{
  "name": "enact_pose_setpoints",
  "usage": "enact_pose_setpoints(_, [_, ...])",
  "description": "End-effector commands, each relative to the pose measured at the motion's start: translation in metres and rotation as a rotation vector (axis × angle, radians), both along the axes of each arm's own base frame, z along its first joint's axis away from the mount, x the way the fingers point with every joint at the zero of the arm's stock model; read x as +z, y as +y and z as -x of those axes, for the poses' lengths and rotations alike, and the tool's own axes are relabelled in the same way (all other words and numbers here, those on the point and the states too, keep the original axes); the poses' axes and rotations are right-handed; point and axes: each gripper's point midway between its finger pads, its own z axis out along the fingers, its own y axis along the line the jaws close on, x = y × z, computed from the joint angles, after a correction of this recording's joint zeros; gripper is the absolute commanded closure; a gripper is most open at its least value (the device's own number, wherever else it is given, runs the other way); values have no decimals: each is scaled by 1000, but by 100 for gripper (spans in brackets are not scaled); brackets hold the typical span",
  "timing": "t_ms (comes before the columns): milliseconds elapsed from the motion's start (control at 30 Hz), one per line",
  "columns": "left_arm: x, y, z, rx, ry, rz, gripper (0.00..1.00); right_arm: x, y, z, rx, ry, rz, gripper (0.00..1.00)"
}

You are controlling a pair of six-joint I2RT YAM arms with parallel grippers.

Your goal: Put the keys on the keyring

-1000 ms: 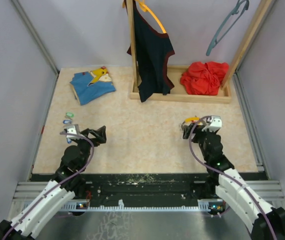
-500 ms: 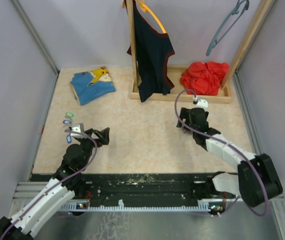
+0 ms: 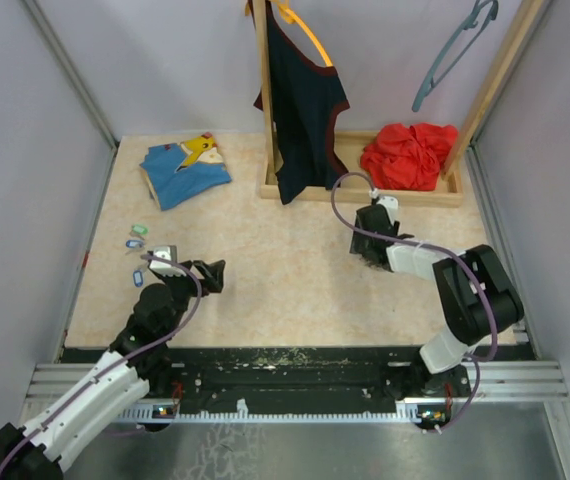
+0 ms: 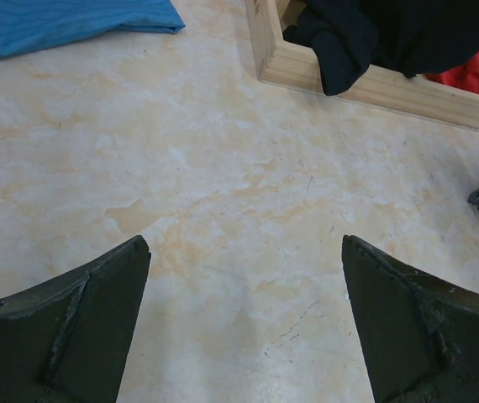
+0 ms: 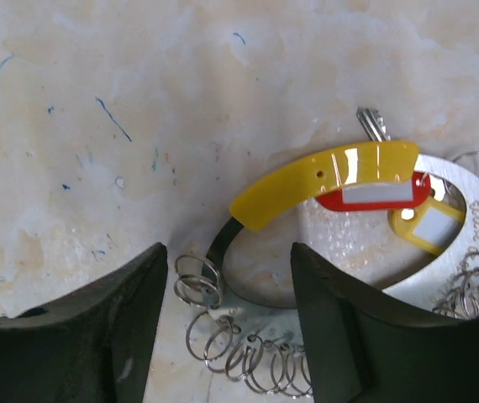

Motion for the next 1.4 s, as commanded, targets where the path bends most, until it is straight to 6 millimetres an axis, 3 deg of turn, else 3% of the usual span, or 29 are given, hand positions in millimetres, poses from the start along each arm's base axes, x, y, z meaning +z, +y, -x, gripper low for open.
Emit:
enact_pose_setpoints(0, [25, -7, -3, -28, -54, 23, 0, 0, 13, -9, 16, 5, -19, 43])
enact_pose_setpoints(167, [23, -10, -4, -40, -44, 17, 0, -8, 40, 5, 112, 47, 4, 58])
enact_pose_setpoints(200, [22, -11, -4, -44, -40, 14, 0, -18, 46, 11, 138, 76, 20, 61])
enact_pose_setpoints(333, [21, -14, -4, -58, -31, 8, 0, -22, 87, 29, 323, 87, -2, 70])
enact_pose_setpoints(567, [18, -13, -5, -49, -20, 1, 0, -11, 170, 81, 758, 107, 25, 72])
enact_pose_setpoints(767, [16, -12, -6, -44, -13, -4, 0, -8, 211, 137, 1005, 158, 67, 71])
enact_pose_setpoints(833, [16, -13, -6, -46, -10, -5, 0, -1, 213, 143, 1016, 150, 71, 67])
enact_pose_setpoints(900, [15, -14, -6, -53, -7, -7, 0, 22, 214, 140, 997, 101, 49, 59])
enact_pose_setpoints(1067, [12, -18, -7, -69, 5, -15, 0, 61, 194, 125, 856, 25, 46, 42])
enact_pose_setpoints(1267, [9, -25, -7, -102, 24, -30, 0, 51, 151, 104, 625, 75, -68, 41])
enact_pose_setpoints(1367, [7, -29, -7, -122, 33, -35, 0, 48, 146, 99, 584, 66, -185, 41])
